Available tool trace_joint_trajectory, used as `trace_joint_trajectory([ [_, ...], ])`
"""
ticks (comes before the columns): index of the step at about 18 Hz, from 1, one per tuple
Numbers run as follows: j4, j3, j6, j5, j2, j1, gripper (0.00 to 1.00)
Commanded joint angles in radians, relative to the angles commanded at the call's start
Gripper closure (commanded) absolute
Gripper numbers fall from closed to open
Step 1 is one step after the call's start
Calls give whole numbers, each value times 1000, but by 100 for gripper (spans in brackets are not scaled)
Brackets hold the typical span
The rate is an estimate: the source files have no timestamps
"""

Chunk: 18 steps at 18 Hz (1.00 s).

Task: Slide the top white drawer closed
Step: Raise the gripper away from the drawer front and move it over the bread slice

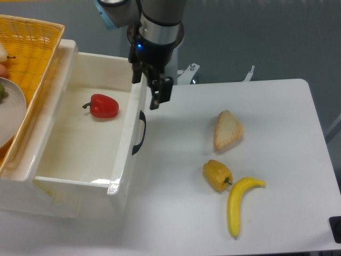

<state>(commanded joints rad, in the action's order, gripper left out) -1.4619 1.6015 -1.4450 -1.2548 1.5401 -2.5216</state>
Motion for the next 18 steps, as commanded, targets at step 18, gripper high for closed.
trace_joint_trajectory([
  [18,46,41,177,-161,86,-160,0],
])
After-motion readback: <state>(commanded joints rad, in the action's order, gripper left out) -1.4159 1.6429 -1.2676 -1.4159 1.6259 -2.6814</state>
